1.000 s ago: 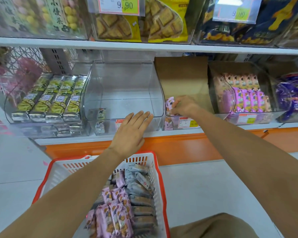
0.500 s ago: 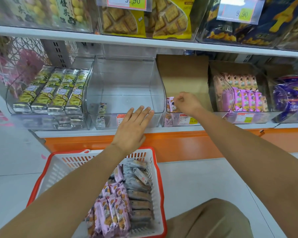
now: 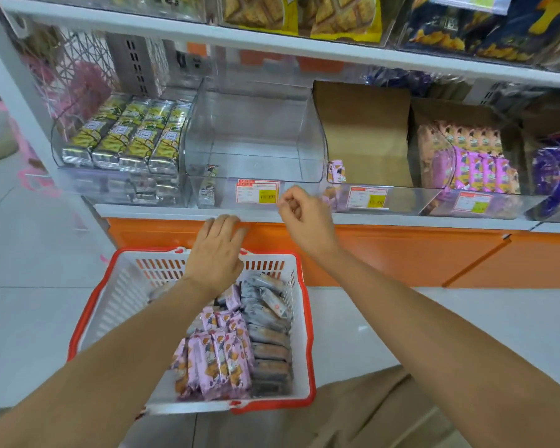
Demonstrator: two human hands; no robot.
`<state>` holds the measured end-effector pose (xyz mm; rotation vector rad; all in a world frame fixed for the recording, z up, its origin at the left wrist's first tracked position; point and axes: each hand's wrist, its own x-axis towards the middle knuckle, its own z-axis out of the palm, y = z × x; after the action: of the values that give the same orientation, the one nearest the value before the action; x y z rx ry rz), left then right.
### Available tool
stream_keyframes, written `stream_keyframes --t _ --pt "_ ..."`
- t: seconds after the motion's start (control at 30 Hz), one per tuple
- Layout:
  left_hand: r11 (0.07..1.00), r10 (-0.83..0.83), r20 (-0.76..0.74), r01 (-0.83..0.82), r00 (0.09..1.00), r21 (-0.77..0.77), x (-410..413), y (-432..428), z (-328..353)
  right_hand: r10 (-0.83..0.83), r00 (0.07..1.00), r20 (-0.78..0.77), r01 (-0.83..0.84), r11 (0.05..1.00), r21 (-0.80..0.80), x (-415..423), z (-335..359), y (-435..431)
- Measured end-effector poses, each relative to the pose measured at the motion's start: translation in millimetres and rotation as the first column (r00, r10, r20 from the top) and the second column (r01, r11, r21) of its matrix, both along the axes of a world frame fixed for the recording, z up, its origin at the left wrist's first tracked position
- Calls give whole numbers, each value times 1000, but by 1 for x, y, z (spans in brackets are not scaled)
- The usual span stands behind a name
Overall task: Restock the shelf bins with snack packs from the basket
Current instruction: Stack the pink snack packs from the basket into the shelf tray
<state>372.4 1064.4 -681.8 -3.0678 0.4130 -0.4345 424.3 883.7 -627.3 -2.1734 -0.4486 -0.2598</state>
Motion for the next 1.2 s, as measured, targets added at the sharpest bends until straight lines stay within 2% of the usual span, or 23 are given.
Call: stream_keyframes --t 0.13,0.2,0.3,0.4,0.5,0.7,0.87,0.93,1.1,1.2 --pt "980 172 -336 -125 926 158 -16 28 -28 59 988 -142 -68 996 -64 -21 -51 24" --pt "965 220 -414 -135 883 226 -20 41 -39 73 963 -258 -111 984 -136 -29 -76 32" --pt "963 246 -473 -158 846 218 -20 59 -57 63 901 -428 -194 944 -268 -33 -113 42" --pt "965 255 -494 -183 831 191 -13 74 -74 60 843 -534 -327 847 -420 -30 -148 50" --pt "966 256 -492 -196 832 171 -1 81 -89 79 772 -631 -452 766 -458 -26 -174 60" --pt "966 260 -457 -227 850 128 15 93 -118 13 692 -722 -568 627 -533 -16 -196 84" --pt "976 215 -360 -208 908 58 18 101 -138 -42 660 -750 -630 513 -583 -6 -196 102" --pt "975 222 -373 -208 901 78 17 100 -139 -21 691 -722 -610 518 -599 -5 -199 104" --pt "971 239 -385 -227 891 76 17 97 -137 62 785 -616 -489 672 -556 -5 -207 94" --pt "968 249 -412 -230 876 96 17 94 -134 102 787 -609 -479 722 -499 0 -204 83"
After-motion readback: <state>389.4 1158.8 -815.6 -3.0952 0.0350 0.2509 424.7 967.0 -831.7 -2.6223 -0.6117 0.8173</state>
